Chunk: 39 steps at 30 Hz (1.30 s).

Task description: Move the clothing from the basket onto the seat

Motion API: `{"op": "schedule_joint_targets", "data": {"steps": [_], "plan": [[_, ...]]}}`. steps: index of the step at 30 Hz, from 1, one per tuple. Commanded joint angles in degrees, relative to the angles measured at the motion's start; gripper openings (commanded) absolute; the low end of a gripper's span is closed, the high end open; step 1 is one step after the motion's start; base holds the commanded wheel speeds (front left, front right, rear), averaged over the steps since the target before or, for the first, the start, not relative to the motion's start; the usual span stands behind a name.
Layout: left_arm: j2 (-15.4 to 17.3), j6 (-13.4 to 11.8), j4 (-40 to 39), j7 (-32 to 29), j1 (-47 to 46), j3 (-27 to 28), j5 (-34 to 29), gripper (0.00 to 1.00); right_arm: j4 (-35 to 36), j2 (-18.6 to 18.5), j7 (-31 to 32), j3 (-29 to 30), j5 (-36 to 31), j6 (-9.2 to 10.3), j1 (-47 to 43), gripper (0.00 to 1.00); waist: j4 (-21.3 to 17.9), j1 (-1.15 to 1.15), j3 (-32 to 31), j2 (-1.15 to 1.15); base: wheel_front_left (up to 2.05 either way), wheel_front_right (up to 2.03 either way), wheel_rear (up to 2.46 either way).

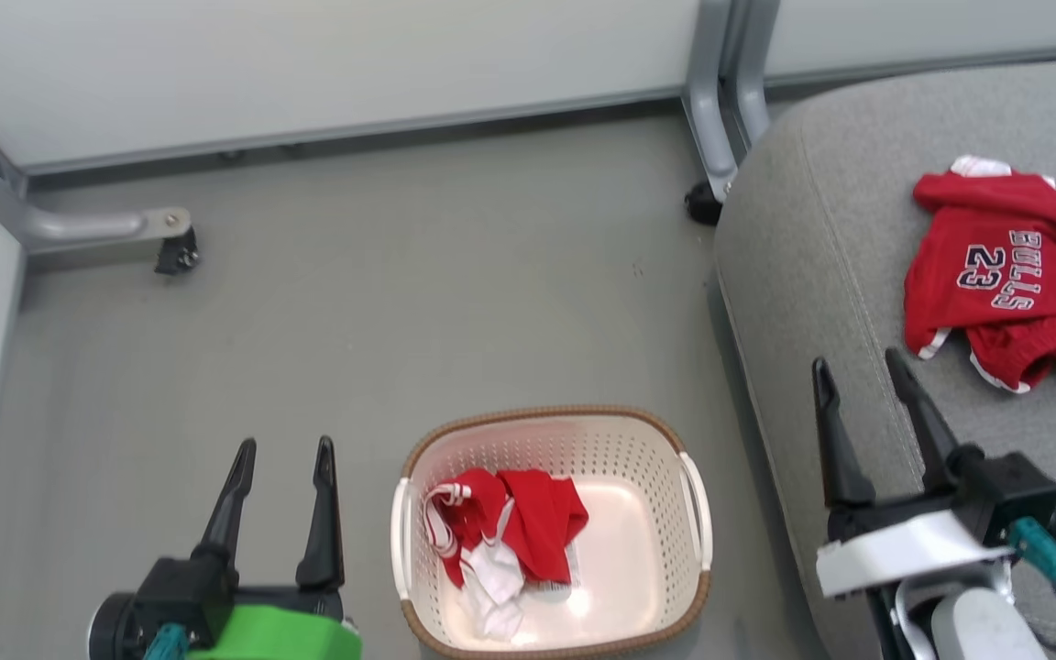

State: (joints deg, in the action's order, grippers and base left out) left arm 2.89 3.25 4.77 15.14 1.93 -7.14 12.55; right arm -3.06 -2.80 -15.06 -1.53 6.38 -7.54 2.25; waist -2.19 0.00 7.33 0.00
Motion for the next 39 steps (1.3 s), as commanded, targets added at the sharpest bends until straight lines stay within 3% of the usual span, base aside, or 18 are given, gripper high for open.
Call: {"op": "schedule_joint_targets", "data": {"steps": [1,5,15,39], "plan": [[0.0,-0.8,-1.2,0.0,2.3,0.3,-0.5,1.0,0.4,-0.2,-0.2,-0.7,0.3,0.1,-2.1,1.0,2.7,0.0,-5.0,0.0,0.0,0.0,0.0],[0.0,-1.9,-3.0,0.0,6.1,0.4,0.2,1.0,0.4,-0.6,-0.2,-3.7,-0.5,0.11,-5.2,1.0,2.6,0.0,-6.4,0.0,0.0,0.0,0.0],[0.0,-1.6,-5.1,0.0,9.5,-0.2,-0.6,1.0,1.2,-0.5,-0.2,-2.9,0.1,0.1,-9.9,1.0,2.4,0.0,-7.7,0.0,0.0,0.0,0.0],[0.0,-0.8,-3.9,0.0,7.9,-1.3,-1.6,1.0,1.3,-0.8,-0.2,-4.0,-0.2,0.1,-8.6,1.0,1.8,0.0,-7.4,0.0,0.0,0.0,0.0]]}}
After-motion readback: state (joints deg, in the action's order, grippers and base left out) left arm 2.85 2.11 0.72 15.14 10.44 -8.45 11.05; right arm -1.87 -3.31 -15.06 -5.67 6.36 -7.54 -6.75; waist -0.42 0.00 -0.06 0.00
